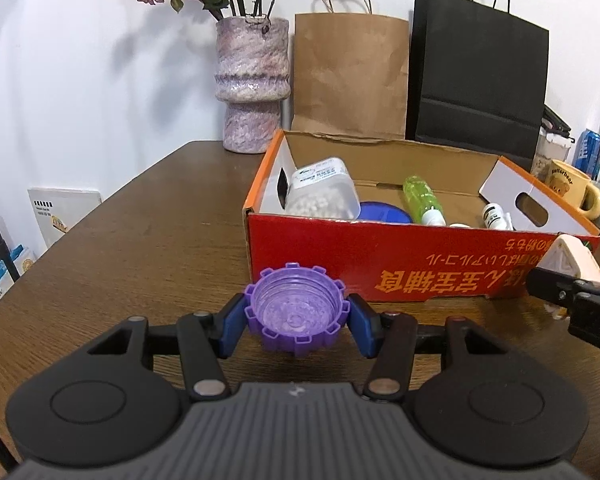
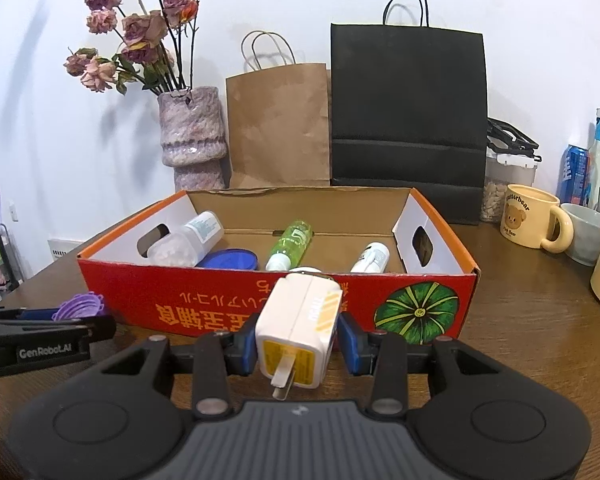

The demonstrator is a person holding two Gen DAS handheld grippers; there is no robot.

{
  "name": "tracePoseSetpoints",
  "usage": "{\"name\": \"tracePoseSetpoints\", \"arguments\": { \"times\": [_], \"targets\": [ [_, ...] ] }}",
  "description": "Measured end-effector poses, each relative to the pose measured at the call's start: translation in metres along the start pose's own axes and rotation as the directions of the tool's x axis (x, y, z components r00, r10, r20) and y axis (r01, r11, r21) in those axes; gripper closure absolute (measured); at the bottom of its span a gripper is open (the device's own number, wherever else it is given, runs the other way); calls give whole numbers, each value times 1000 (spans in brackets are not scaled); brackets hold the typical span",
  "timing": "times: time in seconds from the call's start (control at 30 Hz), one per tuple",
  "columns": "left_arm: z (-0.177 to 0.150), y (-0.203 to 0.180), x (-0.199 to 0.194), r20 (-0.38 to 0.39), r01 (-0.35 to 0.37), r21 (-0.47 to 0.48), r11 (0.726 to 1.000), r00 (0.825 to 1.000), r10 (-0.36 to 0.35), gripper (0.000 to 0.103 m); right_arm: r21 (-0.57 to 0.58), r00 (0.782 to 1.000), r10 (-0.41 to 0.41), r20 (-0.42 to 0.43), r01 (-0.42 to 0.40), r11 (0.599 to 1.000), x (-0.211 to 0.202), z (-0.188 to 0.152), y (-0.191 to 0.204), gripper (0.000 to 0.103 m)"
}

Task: Organize rigid objects
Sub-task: 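Lift and carry the purple cap and beige adapter with both grippers over the box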

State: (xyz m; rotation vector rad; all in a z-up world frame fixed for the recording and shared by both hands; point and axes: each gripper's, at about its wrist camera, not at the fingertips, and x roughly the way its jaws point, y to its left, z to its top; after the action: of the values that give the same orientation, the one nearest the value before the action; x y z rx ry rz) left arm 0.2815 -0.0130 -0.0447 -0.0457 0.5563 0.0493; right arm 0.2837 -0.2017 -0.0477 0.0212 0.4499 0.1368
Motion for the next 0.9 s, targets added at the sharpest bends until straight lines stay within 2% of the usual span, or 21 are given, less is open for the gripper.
{"name": "tracePoseSetpoints", "arguments": {
  "times": [0.37, 0.9],
  "targets": [
    [1, -12, -19, 63, 8, 29, 1000, 998, -9, 48, -7, 999, 12, 38, -12, 1000, -8, 5, 0, 64],
    [23, -32, -25, 134, 13, 44, 999, 991, -19, 48, -16, 992, 28, 127, -27, 1000, -16, 19, -7, 64]
  ]
}}
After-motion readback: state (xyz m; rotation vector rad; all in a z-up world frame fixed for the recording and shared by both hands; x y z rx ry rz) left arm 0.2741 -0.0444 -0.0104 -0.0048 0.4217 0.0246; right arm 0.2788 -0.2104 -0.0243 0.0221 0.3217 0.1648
